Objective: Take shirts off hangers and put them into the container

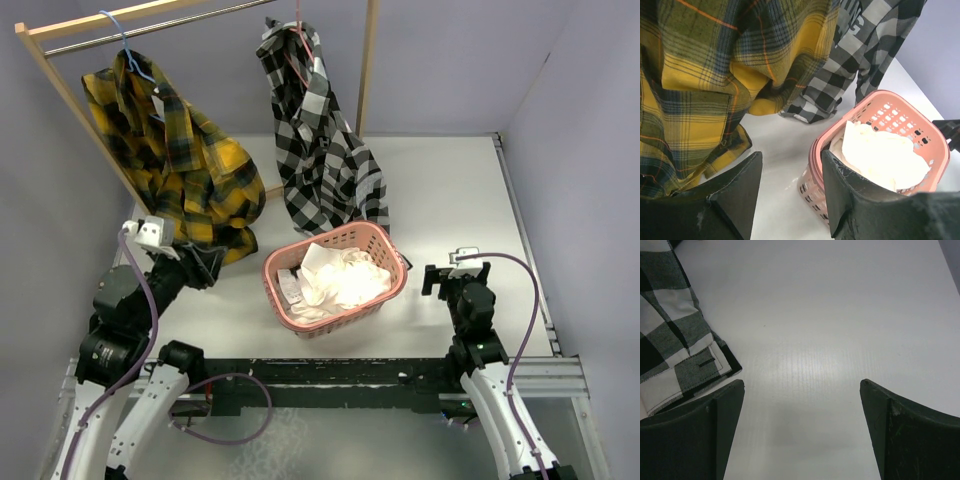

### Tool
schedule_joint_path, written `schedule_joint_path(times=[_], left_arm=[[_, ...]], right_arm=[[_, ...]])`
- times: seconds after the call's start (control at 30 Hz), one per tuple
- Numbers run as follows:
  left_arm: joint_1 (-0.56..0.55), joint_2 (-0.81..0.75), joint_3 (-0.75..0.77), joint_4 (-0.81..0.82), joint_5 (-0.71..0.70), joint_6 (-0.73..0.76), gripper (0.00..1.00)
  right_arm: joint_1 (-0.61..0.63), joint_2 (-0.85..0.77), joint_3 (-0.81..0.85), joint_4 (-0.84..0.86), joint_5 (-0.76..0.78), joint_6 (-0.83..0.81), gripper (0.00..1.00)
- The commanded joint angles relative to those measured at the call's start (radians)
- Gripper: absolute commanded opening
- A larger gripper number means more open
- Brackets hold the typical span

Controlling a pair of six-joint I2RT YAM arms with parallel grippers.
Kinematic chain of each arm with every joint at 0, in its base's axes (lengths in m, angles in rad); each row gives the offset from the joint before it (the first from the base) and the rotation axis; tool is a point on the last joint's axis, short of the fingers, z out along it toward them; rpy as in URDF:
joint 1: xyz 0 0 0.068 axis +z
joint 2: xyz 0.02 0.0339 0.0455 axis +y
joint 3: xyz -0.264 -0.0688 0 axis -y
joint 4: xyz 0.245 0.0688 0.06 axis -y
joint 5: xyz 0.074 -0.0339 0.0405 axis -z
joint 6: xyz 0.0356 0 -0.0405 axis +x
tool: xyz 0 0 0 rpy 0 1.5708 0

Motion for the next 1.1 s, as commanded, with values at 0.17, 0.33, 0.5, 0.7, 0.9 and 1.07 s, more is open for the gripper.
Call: schedule_joint_path(times=[0.17, 0.33, 0.5, 0.7, 0.9, 1.07], left_arm=[[0.002, -0.032, -0.010, 0.026, 0.041, 0.007, 0.55], [0.002, -0.009, -0.007, 0.025, 0.066, 0.009, 0.55], [0.002, -0.012, -0.008, 0.027, 0.076, 0.010, 0.55], [0.001, -0.020, -0.001, 0.032, 0.075, 0.009, 0.53], [0.002, 0.009, 0.052, 0.113, 0.150, -0.001, 0.43], [0.001, 0.133, 0.154, 0.112, 0.169, 0.067, 0.00]], right_arm=[[0.004, 0.054, 0.009, 0.086, 0.069, 0.033, 1.00], [0.004, -0.005, 0.036, 0.028, -0.023, -0.007, 1.00], [0.004, 0.037, 0.322, -0.093, -0.174, 0.017, 1.00], [0.004, 0.217, 0.735, -0.021, -0.499, 0.514, 1.00], [0.004, 0.526, 0.960, 0.130, -0.742, 0.687, 1.00], [0.004, 0.766, 0.974, 0.727, -0.884, 1.101, 0.98]])
